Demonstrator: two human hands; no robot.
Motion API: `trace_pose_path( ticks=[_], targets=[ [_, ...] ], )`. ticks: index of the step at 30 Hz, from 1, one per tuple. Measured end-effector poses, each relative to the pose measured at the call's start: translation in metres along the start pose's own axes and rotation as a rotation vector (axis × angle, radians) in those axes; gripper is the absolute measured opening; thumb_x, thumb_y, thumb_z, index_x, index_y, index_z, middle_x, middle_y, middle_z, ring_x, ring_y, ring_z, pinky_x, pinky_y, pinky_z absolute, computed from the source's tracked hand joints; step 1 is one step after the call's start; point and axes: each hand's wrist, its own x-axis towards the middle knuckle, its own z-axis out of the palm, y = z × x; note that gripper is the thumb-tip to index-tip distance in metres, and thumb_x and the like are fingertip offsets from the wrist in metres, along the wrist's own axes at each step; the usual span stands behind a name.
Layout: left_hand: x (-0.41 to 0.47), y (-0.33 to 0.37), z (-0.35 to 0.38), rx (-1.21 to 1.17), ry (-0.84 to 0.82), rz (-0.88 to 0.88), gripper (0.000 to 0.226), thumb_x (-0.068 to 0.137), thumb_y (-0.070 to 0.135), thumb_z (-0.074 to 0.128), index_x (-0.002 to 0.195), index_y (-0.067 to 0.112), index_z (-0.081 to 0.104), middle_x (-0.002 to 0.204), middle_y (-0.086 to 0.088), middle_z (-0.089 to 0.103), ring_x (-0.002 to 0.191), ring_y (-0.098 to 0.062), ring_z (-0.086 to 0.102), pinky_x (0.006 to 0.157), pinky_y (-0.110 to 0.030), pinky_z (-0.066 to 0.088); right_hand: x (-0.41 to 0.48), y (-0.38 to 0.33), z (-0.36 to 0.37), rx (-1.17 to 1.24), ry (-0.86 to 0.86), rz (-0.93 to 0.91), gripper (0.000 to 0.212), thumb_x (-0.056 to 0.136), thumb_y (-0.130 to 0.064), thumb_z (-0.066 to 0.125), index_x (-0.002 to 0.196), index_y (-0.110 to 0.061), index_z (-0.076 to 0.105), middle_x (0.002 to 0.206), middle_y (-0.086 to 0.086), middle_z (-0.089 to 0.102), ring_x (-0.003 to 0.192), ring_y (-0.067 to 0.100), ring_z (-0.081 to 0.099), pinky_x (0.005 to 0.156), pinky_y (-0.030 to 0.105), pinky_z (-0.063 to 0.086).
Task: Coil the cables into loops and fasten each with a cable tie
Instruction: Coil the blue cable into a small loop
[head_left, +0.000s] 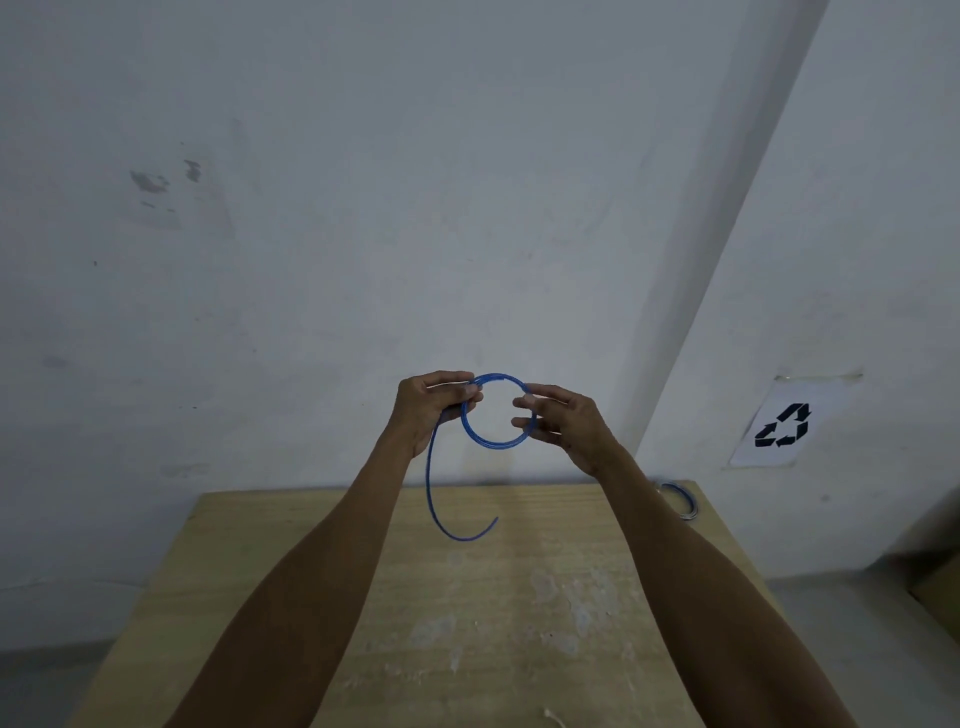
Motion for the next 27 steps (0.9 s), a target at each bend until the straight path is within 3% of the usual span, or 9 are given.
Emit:
trace_pose_path(
  ticks=[2, 8, 15, 18, 21, 27],
  targets=[
    [0.001, -0.001, -0.001, 0.006, 0.031, 0.023, 0.028, 0.086, -0.002, 0.077, 0.113, -0.005, 0.072, 0.104, -0.024, 0.076, 0.096, -0.036, 0.075, 0.086, -0.036, 0.063, -0.001, -0.001, -0.001, 0.058, -0.067, 0.051, 0.038, 0.091, 0.0, 0.071, 0.128, -0.008, 0.063, 0.115, 0.019, 0.075, 0.102, 0.038, 0.074, 0.09, 0.04, 0.061],
    [0.001, 0.0, -0.001, 0.023, 0.035, 0.028, 0.03, 0.085, -0.001, 0.078, 0.114, -0.004, 0.072, 0.103, -0.023, 0.077, 0.097, -0.037, 0.076, 0.088, -0.038, 0.062, 0.004, 0.004, 0.003, -0.087, 0.12, -0.089, 0.032, 0.087, 0.003, 0.075, 0.117, 0.01, 0.066, 0.101, 0.025, 0.075, 0.091, 0.039, 0.076, 0.082, 0.037, 0.063],
    [0.0, 0.0, 0.004, 0.043, 0.105, 0.107, 0.031, 0.084, -0.003, 0.079, 0.114, -0.003, 0.072, 0.098, -0.02, 0.078, 0.09, -0.032, 0.078, 0.082, -0.034, 0.063, 0.003, 0.006, 0.01, -0.064, 0.045, -0.065, 0.039, 0.086, -0.001, 0.077, 0.124, -0.002, 0.065, 0.1, 0.024, 0.076, 0.093, 0.037, 0.076, 0.084, 0.036, 0.062],
    [0.0, -0.001, 0.001, 0.06, 0.089, 0.082, 0.03, 0.085, -0.003, 0.078, 0.114, -0.003, 0.072, 0.1, -0.019, 0.078, 0.092, -0.034, 0.077, 0.085, -0.038, 0.063, 0.002, 0.006, 0.008, -0.089, 0.054, -0.076, 0.041, 0.086, 0.0, 0.077, 0.126, -0.002, 0.066, 0.1, 0.022, 0.077, 0.092, 0.037, 0.076, 0.086, 0.038, 0.062],
    [-0.001, -0.003, -0.002, 0.065, 0.069, 0.058, 0.028, 0.084, -0.006, 0.077, 0.112, -0.007, 0.072, 0.102, -0.021, 0.078, 0.096, -0.038, 0.076, 0.089, -0.042, 0.062, 0.003, 0.002, 0.007, -0.128, 0.085, -0.083, 0.038, 0.088, -0.012, 0.078, 0.124, -0.004, 0.068, 0.101, 0.016, 0.078, 0.094, 0.032, 0.076, 0.089, 0.038, 0.061],
    [-0.008, -0.003, 0.004, 0.091, -0.053, 0.03, 0.025, 0.086, -0.007, 0.075, 0.11, -0.008, 0.073, 0.104, -0.025, 0.076, 0.097, -0.039, 0.075, 0.09, -0.04, 0.062, 0.003, -0.01, 0.013, -0.043, 0.069, -0.097, 0.028, 0.092, -0.012, 0.074, 0.118, -0.003, 0.072, 0.105, 0.017, 0.077, 0.098, 0.03, 0.076, 0.088, 0.034, 0.061]
  ],
)
